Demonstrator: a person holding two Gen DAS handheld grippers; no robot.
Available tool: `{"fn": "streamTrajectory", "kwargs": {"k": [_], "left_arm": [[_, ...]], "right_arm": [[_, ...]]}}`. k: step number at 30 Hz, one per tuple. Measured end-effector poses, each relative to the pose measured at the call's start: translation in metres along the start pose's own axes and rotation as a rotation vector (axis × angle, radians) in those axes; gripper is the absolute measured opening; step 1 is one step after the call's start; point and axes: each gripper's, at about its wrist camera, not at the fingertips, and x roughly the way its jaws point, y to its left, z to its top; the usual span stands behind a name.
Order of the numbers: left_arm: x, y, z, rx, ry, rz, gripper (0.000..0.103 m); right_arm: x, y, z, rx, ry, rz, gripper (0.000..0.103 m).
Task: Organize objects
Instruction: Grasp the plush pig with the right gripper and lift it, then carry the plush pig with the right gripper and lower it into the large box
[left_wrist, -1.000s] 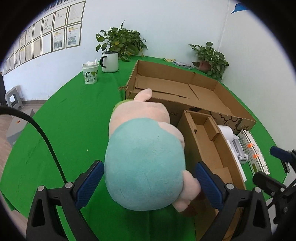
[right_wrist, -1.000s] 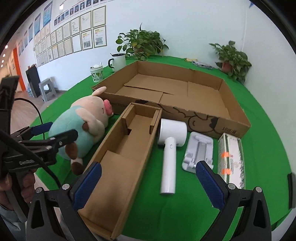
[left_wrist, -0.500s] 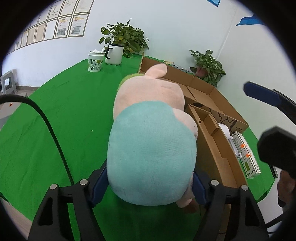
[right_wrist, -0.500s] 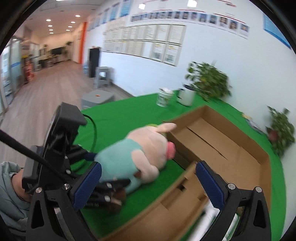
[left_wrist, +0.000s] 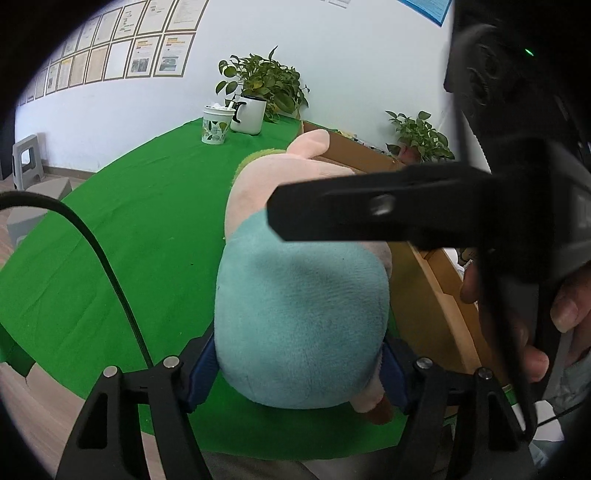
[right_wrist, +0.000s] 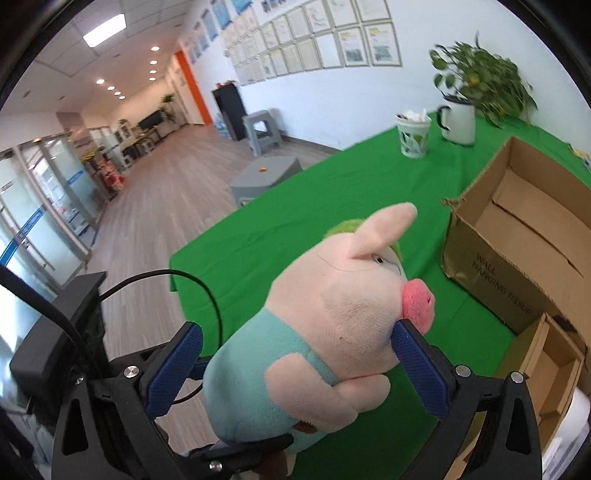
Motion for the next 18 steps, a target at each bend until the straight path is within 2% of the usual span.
{"fn": "streamTrajectory", "kwargs": {"k": [3, 6, 9, 15, 18], "left_arm": [[0.003, -0.010, 0.000, 0.044, -0.003, 0.031, 0.072], [0.006, -0.015, 0.001, 0.054, 0.007, 0.046, 0.072], [0.008, -0.016, 0.004, 0.060, 0.020, 0.048, 0.071], [0.010, -0.024, 0.011, 0.087, 0.029, 0.076, 0.066], [0.008, -0.035, 0.020, 0.136, 0.027, 0.097, 0.065]], "right_arm": [[0.009, -0.002, -0.005, 0.060, 0.055, -0.064, 0.103], [0.015, -0.012, -0.014, 0.137, 0.096, -0.064, 0.102], [0.016, -0.023, -0.018, 0.198, 0.093, -0.048, 0.098], [0.017, -0.019, -0.025, 0.211, 0.057, -0.053, 0.086], [0.012, -0.021, -0.029, 0.232, 0.032, -0.031, 0.078]]}}
